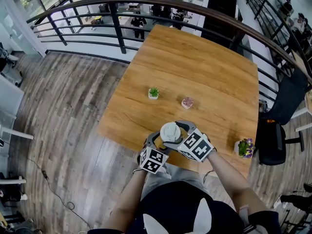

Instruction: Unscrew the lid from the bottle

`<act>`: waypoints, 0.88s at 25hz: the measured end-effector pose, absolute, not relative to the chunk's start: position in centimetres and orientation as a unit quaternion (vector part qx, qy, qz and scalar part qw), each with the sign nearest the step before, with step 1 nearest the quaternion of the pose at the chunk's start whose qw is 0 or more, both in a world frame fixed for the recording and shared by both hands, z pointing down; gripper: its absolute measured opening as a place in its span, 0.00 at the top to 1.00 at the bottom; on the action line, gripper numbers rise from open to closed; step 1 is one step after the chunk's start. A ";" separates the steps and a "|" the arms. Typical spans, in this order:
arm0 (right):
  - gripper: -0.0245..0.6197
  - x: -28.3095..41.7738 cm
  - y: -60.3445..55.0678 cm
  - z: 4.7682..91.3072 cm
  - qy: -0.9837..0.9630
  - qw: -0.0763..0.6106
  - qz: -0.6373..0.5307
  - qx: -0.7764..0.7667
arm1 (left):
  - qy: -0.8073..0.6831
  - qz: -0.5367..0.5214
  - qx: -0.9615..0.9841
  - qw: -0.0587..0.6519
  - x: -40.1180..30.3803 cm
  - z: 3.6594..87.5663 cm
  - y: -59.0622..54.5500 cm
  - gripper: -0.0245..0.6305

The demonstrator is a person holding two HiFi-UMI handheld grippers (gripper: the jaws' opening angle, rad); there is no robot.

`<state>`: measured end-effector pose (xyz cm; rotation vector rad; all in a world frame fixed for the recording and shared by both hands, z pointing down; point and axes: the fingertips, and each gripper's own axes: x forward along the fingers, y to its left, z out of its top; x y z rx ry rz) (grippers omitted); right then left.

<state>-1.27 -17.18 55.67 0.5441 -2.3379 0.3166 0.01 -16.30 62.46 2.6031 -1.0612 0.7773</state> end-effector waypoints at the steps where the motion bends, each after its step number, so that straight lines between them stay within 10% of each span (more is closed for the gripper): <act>1: 0.31 -1.4 -17.1 55.7 -0.907 0.358 0.114 0.190 | -0.362 0.265 0.887 0.112 0.0 62.4 -16.3 0.45; 17: 0.31 -1.4 -15.8 55.7 -0.897 0.443 0.016 -0.005 | -0.363 0.268 0.885 0.116 0.0 62.3 -16.1 0.45; 22: 0.23 -2.0 -16.3 54.4 -0.925 0.360 0.054 0.109 | -0.364 0.269 0.884 0.116 0.0 62.5 -16.2 0.45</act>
